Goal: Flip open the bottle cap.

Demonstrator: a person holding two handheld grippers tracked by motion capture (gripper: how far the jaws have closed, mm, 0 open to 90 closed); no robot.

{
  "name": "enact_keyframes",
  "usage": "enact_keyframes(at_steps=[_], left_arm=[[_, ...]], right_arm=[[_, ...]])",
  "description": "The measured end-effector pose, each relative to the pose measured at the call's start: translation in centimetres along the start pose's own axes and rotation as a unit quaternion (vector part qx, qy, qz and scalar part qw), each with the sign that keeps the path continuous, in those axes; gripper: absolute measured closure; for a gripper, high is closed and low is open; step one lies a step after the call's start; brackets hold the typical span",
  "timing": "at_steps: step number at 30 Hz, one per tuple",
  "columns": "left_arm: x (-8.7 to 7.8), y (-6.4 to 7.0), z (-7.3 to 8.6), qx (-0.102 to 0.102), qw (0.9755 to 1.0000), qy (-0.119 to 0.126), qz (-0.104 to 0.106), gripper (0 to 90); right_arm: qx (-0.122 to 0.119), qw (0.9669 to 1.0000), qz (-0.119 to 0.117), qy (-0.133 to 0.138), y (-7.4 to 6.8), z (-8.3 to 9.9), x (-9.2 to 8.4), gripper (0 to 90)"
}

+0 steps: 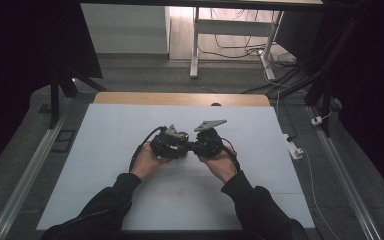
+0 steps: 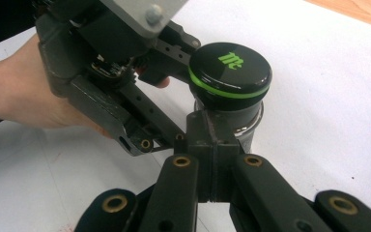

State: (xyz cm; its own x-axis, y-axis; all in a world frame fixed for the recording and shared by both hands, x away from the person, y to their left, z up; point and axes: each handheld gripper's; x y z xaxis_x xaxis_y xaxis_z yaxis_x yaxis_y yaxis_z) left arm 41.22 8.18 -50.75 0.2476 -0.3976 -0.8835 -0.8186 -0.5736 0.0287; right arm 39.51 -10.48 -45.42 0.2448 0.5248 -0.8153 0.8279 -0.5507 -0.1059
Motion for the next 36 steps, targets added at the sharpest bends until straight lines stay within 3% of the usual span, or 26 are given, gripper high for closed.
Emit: enact_keyframes(at_steps=[19,36], left_arm=[[0.0,0.1,0.0,0.001,1.0000,-0.003,-0.004,53.7],[0.0,0.2,0.0,0.002,1.0000,0.001,-0.005,53.6]], right_arm=[[0.008,0.9998,0.005,0.016,0.3,-0.9,-0.5,89.2],[0.029,0.9991,0.008,0.028,1.5,-2.5,-0.5,89.2]])
Point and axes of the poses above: each handheld gripper's, and its own axes: x roughly forward along the jaws, z roughly out of its underside, y roughly to its right, and after that the axes turned 15 degrees about -y, right-handed
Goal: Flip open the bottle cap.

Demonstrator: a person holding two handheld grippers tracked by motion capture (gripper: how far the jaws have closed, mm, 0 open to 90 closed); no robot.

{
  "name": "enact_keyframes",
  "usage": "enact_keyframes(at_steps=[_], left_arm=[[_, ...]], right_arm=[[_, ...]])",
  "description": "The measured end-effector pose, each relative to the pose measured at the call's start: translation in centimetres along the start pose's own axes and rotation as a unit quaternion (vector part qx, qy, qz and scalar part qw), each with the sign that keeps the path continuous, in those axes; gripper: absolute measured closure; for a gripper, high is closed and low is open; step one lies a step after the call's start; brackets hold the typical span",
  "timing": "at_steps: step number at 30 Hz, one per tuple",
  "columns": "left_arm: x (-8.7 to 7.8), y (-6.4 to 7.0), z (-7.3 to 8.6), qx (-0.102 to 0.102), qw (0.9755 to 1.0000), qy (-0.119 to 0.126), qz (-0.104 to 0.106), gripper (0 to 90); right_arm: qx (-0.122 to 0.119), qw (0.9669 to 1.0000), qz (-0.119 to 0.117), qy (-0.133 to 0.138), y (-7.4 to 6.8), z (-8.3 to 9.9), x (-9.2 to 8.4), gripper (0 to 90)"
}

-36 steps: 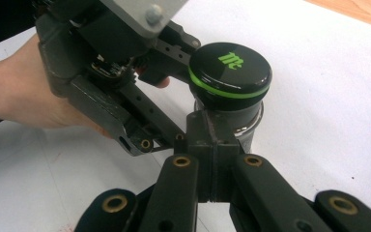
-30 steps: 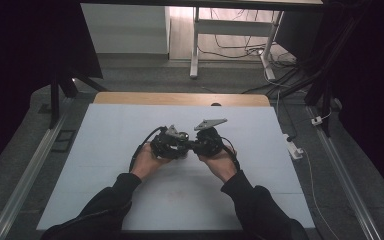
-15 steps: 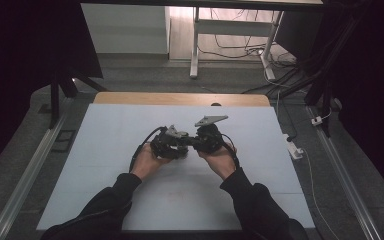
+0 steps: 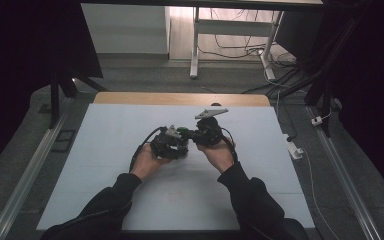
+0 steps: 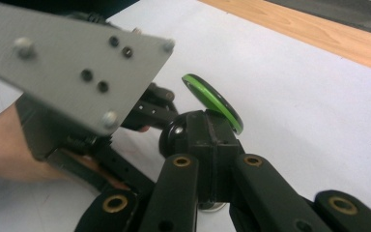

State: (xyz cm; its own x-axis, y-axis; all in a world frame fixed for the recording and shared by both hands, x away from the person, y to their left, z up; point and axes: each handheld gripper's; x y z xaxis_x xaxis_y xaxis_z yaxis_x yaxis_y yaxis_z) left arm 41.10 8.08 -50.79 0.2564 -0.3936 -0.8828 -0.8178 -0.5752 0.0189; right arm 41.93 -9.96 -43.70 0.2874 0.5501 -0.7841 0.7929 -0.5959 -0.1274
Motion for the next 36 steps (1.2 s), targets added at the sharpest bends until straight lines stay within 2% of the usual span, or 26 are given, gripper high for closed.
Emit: enact_keyframes(at_steps=[12,21,24,28,36], left_arm=[[0.0,-0.1,0.1,0.005,1.0000,0.002,0.001,53.4],[0.1,-0.1,0.1,0.002,1.0000,0.005,0.002,52.7],[0.1,-0.2,0.0,0.004,1.0000,0.001,0.002,52.3],[-0.2,-0.1,-0.1,0.006,0.9999,-0.001,-0.008,45.9],[-1.7,-0.6,0.5,-0.017,0.9998,0.008,0.007,35.6]], right_arm=[[0.024,0.9997,0.006,-0.007,1.6,-0.3,0.6,89.2],[0.012,0.9999,0.007,-0.003,1.2,-0.3,0.2,88.9],[0.007,0.9999,0.006,-0.005,1.0,-0.2,0.0,86.1],[0.003,1.0000,0.007,-0.004,0.8,0.0,-0.2,82.9],[-0.004,0.9999,0.011,-0.006,0.4,0.6,-1.1,73.9]])
Point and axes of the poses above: each handheld gripper's, and its own axes: x roughly forward along the jaws, z roughly out of its underside, y roughly to its right, and after that the axes turned 15 degrees about -y, right-handed
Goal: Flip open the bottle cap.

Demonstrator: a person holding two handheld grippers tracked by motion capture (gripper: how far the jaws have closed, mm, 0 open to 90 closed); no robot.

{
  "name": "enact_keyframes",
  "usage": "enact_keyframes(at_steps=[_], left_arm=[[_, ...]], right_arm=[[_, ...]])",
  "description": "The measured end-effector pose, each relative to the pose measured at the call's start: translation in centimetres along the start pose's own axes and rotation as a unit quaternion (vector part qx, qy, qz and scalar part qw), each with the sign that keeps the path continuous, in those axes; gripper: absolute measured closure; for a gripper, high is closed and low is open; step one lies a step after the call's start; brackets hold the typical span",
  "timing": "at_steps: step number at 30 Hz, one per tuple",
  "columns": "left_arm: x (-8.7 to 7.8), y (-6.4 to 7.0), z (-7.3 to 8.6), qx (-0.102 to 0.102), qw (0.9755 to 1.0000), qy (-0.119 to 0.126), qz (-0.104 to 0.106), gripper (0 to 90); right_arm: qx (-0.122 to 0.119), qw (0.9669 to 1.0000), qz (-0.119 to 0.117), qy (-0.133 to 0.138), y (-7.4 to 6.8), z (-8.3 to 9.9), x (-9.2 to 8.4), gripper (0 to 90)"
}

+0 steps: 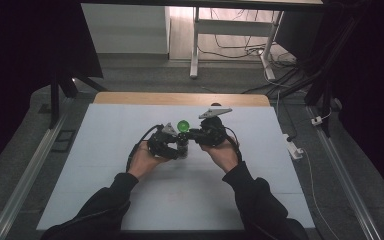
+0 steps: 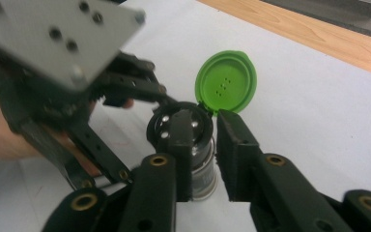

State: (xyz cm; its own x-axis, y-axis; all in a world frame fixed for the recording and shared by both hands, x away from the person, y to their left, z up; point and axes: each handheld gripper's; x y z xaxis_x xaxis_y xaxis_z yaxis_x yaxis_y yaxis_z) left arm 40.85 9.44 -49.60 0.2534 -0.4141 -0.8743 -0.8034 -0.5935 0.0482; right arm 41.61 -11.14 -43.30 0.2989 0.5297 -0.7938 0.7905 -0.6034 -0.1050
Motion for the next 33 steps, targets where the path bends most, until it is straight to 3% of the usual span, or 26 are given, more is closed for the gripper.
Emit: enact_keyframes(at_steps=[14,19,21,28,33], left_arm=[[-2.3,0.1,1.6,-0.030,0.9979,-0.001,0.058,23.7],[-3.4,0.5,2.1,-0.033,0.9975,-0.002,0.063,17.3],[-3.8,0.7,2.5,-0.034,0.9977,-0.004,0.058,10.8],[-5.1,1.1,4.0,-0.052,0.9966,0.004,0.064,6.8],[-6.3,1.7,5.2,-0.052,0.9964,0.010,0.066,4.3]], right_arm=[[-0.016,0.9998,-0.003,-0.010,-0.5,1.8,-1.0,47.4],[-0.007,0.9998,-0.016,-0.003,-0.6,2.5,-1.4,37.2],[-0.001,0.9998,-0.022,-0.001,-0.7,2.8,-1.6,33.3],[0.010,0.9994,-0.032,0.000,-0.9,3.6,-2.4,21.7],[0.009,0.9993,-0.035,-0.004,-1.2,4.2,-3.0,14.3]])
Point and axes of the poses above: each handheld gripper's, and its own axes: x roughly forward along the jaws, z roughly out of its underside, y roughly to its right, and after that the axes turned 15 degrees about -y, right-handed
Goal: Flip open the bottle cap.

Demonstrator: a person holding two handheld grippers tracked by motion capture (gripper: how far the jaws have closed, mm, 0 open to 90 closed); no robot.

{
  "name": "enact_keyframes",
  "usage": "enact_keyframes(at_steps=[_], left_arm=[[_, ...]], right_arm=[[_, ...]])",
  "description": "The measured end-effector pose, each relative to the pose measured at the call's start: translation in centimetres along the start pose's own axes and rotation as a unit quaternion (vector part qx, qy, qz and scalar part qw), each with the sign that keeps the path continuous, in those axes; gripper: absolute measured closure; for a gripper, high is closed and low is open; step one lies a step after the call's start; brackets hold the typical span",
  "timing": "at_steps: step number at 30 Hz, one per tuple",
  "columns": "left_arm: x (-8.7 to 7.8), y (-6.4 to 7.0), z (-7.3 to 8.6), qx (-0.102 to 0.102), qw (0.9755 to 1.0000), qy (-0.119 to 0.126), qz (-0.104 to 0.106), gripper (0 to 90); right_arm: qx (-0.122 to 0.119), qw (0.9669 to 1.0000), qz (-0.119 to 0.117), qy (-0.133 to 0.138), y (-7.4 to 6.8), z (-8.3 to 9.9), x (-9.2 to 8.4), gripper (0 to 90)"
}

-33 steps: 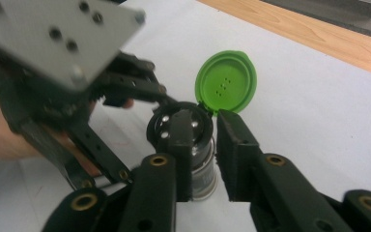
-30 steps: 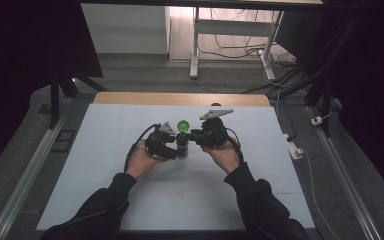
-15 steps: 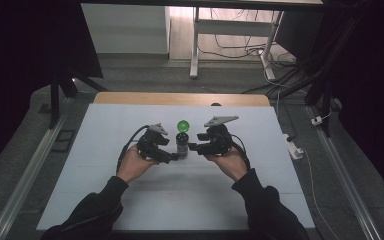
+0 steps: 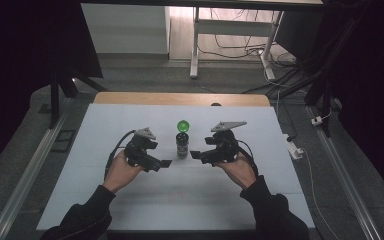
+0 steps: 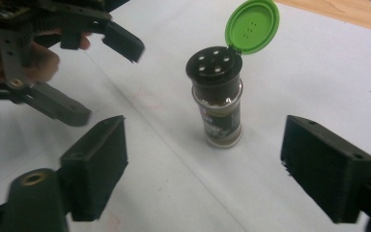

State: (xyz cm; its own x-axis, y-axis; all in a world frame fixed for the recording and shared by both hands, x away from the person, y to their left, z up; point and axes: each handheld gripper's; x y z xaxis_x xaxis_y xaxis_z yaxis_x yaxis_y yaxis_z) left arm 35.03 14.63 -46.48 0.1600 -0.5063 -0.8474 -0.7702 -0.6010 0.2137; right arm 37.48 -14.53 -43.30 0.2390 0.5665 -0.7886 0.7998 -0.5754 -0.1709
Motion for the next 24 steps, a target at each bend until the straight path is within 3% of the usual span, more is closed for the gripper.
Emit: enact_keyframes(at_steps=[9,15,24], left_arm=[[-2.6,0.9,2.5,-0.018,0.9988,0.035,0.030,0.0],[-4.1,1.7,4.6,-0.021,0.9980,0.053,0.026,0.0],[-5.2,2.5,8.1,-0.042,0.9967,0.068,0.014,0.0]], right_arm=[[-0.004,1.0000,0.004,-0.004,-0.7,1.8,-1.8,4.1],[0.003,1.0000,0.003,-0.004,-0.9,3.7,-3.0,0.8],[0.019,0.9994,0.018,0.021,-0.5,6.9,-5.0,0.0]])
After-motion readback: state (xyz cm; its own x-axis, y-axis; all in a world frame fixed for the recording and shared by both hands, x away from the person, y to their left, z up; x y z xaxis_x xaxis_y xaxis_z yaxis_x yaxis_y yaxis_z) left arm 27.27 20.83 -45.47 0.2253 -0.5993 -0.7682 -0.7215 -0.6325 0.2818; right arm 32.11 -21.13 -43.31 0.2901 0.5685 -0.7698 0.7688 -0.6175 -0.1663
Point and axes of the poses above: each handheld gripper's, and its own axes: x roughly forward along the jaws, z roughly out of its underside, y roughly to its right, and after that the axes turned 15 degrees about -y, right-handed
